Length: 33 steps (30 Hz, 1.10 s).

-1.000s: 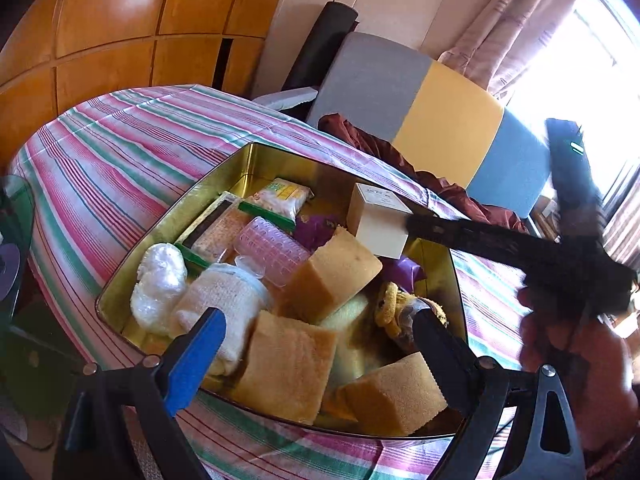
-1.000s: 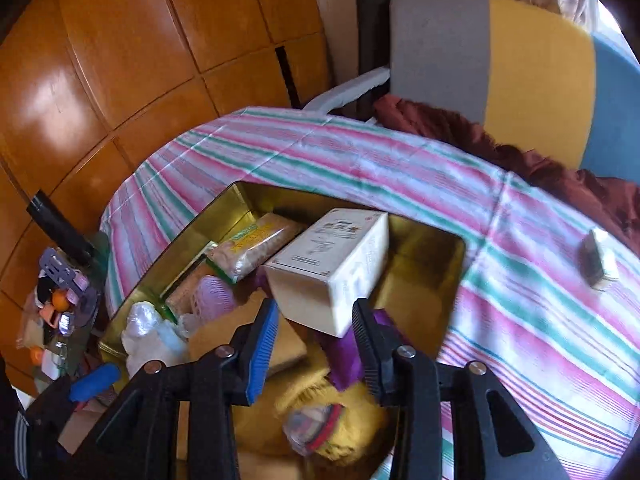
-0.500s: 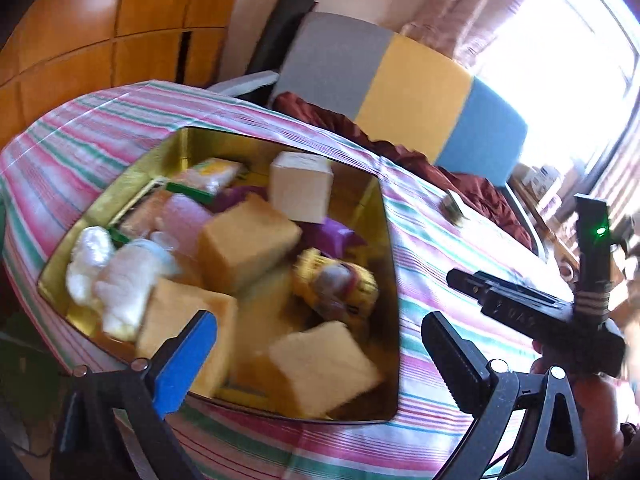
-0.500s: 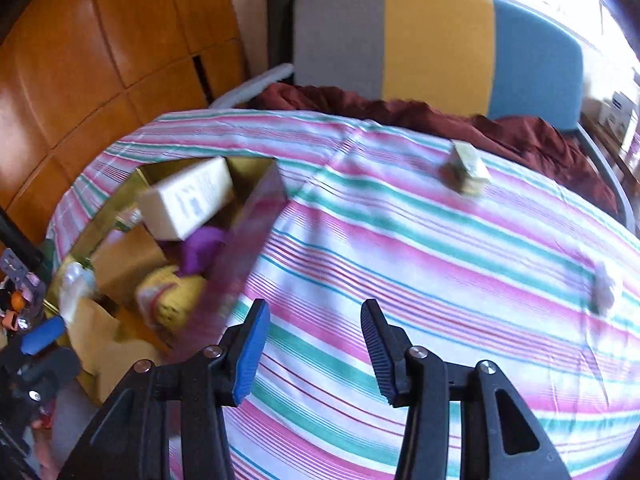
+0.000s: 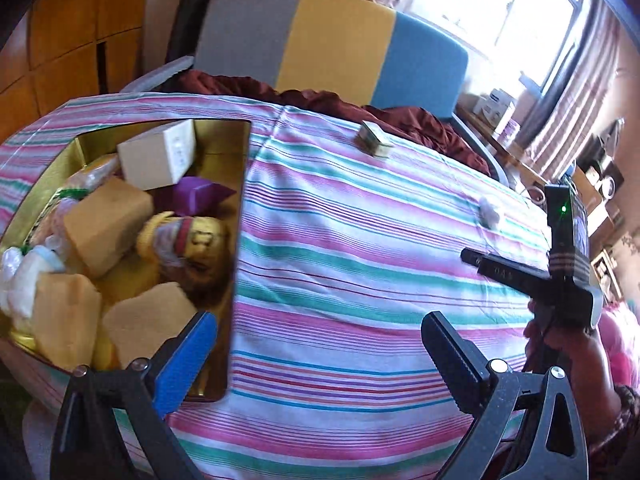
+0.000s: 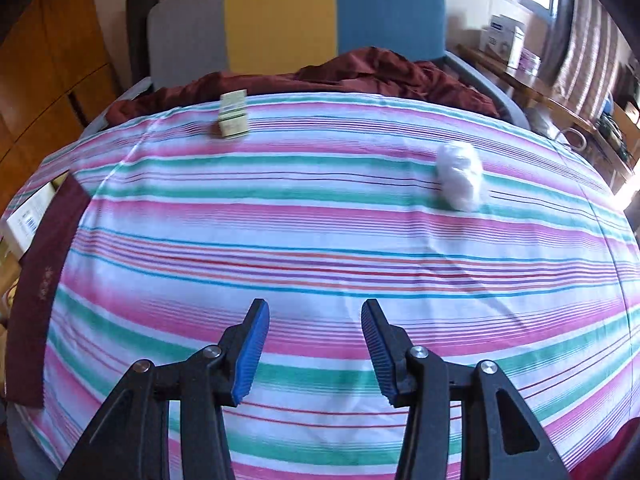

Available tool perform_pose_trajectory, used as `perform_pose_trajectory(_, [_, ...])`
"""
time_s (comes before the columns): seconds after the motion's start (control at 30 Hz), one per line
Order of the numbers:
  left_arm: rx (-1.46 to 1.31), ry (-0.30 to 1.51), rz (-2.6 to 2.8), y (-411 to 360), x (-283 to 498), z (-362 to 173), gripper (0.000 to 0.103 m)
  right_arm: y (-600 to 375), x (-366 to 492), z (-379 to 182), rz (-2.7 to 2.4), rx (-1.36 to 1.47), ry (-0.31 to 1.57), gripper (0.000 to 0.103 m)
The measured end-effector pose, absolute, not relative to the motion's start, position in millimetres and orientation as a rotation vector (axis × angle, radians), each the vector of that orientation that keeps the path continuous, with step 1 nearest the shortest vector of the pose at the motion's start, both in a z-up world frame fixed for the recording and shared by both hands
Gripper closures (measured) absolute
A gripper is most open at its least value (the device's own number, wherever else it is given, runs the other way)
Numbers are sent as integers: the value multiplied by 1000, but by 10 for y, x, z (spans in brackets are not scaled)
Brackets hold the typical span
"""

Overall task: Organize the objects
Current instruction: 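Move both tools back toward the small box and plastic bundle, then grasp the plastic bundle with right tool while left grasps the small green box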

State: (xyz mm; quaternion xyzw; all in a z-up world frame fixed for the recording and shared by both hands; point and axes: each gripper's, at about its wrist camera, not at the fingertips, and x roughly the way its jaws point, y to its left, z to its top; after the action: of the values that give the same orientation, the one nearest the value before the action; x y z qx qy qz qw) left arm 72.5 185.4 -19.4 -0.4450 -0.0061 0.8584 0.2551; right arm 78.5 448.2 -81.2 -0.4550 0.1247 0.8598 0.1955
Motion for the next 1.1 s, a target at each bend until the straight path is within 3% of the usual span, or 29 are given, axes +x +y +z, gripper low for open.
perform_pose_trajectory(0.2, [-1219,59,2305,2068,787,-227,0,5158,853,-699,2312,-1078,381,54])
perform_pose_trajectory(0.27, [-1211,56,2308,2100,802,-230,0,5368,802,-649,2308,-1022,402,46])
perform_pose_trajectory(0.63, [-1208,157,2288,2370,774,-298,0,5910,438,-835,2328,-960,485,46])
perform_pose_trajectory(0.73, [-1215,167,2278,2486,702,-313,0,5948,397,-948,2334,-986,527,48])
perform_pose_trajectory(0.77, [-1213,175,2278,2532,670,-312,0,5970,394,-981,2324,-996,544,56])
perform_pose_trajectory(0.87, [-1201,185,2288,2680,552,-299,0,6017,438,-995,2329,-978,589,65])
perform_pose_trajectory(1.1, [-1151,229,2319,3124,218,-252,0,5986,460,-1009,2353,-962,589,65])
